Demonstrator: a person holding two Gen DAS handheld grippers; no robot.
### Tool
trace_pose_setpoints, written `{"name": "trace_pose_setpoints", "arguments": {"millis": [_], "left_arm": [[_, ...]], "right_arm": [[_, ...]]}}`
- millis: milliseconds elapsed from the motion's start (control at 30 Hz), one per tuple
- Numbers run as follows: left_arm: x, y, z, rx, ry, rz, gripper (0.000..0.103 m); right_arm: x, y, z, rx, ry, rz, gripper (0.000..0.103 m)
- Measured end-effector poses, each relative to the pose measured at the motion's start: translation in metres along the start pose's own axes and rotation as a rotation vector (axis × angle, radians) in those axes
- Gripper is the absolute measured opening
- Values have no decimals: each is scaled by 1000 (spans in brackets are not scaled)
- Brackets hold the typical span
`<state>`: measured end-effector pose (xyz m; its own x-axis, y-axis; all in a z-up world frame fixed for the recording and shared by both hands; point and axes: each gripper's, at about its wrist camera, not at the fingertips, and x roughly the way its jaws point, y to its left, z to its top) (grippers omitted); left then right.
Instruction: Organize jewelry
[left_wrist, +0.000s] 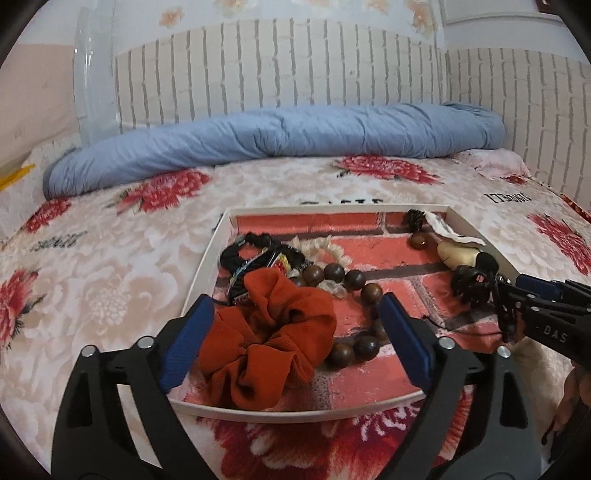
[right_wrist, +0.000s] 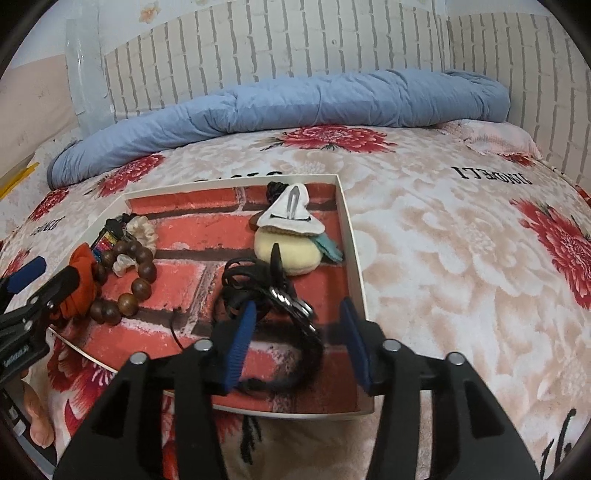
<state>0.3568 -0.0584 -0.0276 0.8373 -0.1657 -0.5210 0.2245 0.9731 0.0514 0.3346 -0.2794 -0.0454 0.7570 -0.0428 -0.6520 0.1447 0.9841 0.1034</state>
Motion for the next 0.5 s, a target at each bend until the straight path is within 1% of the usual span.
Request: {"name": "trace_pose_setpoints", "arguments": {"millis": [67,133,167,333,500], "left_arm": [[-4,-3,0,11,-12,6,92],[-10,-4,0,13,-23,18,96],[-13,-4,1,12,-30,26,98],[-31,4,6,-16,-55,47,98],[-52,20,6,-66,-52,64,98]], "right_arm": [[-1,-1,1,3,-8,5,53],[-5,-2,2,4,-29,7,64],[-6,-2,3,5,-38,13,66],[-16,1,8,-8,-85,-3,88],[-31,1,15,4,-106,-7,98]]}}
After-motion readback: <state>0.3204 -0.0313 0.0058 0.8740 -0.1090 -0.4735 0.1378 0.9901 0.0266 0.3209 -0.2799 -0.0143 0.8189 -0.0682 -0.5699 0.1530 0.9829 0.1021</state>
